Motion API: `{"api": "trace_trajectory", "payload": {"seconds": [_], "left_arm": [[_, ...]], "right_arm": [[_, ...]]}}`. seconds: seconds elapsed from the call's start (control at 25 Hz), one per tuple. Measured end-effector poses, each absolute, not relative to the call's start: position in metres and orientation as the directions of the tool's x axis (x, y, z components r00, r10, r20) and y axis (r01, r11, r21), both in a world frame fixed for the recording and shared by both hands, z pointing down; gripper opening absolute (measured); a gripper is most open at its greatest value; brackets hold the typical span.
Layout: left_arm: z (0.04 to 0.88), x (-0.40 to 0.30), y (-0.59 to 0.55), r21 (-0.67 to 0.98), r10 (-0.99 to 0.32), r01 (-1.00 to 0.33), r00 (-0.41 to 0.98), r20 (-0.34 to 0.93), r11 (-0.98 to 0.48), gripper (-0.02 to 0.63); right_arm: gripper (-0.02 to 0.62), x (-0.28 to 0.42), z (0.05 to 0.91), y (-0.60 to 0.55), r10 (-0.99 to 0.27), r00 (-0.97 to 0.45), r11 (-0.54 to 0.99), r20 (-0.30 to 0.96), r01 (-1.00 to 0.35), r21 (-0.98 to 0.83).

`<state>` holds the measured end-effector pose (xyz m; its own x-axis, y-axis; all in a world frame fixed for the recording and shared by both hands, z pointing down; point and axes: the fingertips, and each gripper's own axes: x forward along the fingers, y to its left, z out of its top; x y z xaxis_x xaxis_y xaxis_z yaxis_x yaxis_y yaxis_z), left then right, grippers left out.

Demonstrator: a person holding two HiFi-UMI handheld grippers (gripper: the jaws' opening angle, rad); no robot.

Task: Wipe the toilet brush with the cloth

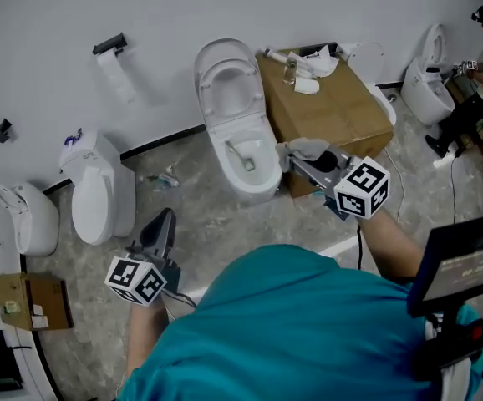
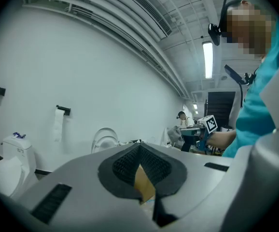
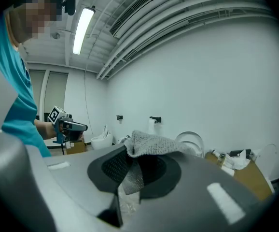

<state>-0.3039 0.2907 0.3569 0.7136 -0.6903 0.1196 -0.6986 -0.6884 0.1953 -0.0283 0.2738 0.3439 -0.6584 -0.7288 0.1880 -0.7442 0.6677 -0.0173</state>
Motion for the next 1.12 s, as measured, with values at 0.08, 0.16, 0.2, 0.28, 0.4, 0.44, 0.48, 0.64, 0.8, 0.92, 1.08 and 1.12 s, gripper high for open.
{"api": "trace_trajectory", "payload": {"seconds": [0.08,0.16,0.2,0.28,0.4,0.44,0.48,0.64,0.8,0.92,1.08,1.12], "left_arm": [[0.361,-0.312,0.283,0.204,-0.703,-0.711,0.701,0.124,-0.673,-0.006],[0.364,-0.315,0.276,0.206,-0.717,-0.728,0.683,0.136,-0.654,-0.006],[0.365,-0.315,0.272,0.206,-0.725,-0.736,0.674,0.140,-0.645,-0.006],[0.368,-0.310,0.263,0.212,-0.738,-0.750,0.658,0.149,-0.626,-0.006],[0.373,-0.291,0.249,0.211,-0.750,-0.762,0.644,0.154,-0.612,-0.006],[0.373,-0.283,0.242,0.206,-0.755,-0.768,0.637,0.155,-0.606,-0.006],[0.372,-0.273,0.235,0.202,-0.762,-0.775,0.629,0.155,-0.599,-0.006],[0.362,-0.222,0.208,0.198,-0.790,-0.803,0.592,0.160,-0.561,-0.006],[0.357,-0.173,0.179,0.199,-0.803,-0.813,0.577,0.149,-0.547,-0.006],[0.354,-0.128,0.149,0.201,-0.799,-0.812,0.580,0.159,-0.548,-0.006],[0.363,-0.097,0.127,0.194,-0.782,-0.803,0.594,0.189,-0.563,-0.006],[0.365,-0.097,0.127,0.192,-0.778,-0.800,0.599,0.189,-0.569,-0.006]], "right_arm": [[0.038,-0.038,0.348,0.260,-0.713,-0.674,0.683,0.194,-0.730,-0.022],[0.038,-0.041,0.352,0.245,-0.697,-0.690,0.700,0.196,-0.714,-0.027],[0.038,-0.041,0.353,0.238,-0.689,-0.698,0.708,0.194,-0.706,-0.029],[0.038,-0.036,0.355,0.224,-0.674,-0.714,0.722,0.190,-0.691,-0.037],[0.038,-0.021,0.360,0.202,-0.650,-0.737,0.743,0.185,-0.667,-0.046],[0.038,-0.015,0.362,0.192,-0.641,-0.745,0.751,0.183,-0.658,-0.048],[0.038,-0.007,0.363,0.182,-0.631,-0.754,0.760,0.181,-0.648,-0.050],[0.038,0.029,0.363,0.143,-0.580,-0.794,0.801,0.182,-0.597,-0.054],[0.038,0.068,0.361,0.110,-0.541,-0.822,0.829,0.177,-0.557,-0.052],[0.038,0.106,0.364,0.079,-0.525,-0.832,0.838,0.180,-0.543,-0.063],[0.038,0.134,0.373,0.056,-0.533,-0.828,0.831,0.173,-0.551,-0.078],[0.038,0.135,0.375,0.058,-0.536,-0.826,0.828,0.171,-0.554,-0.081]]}}
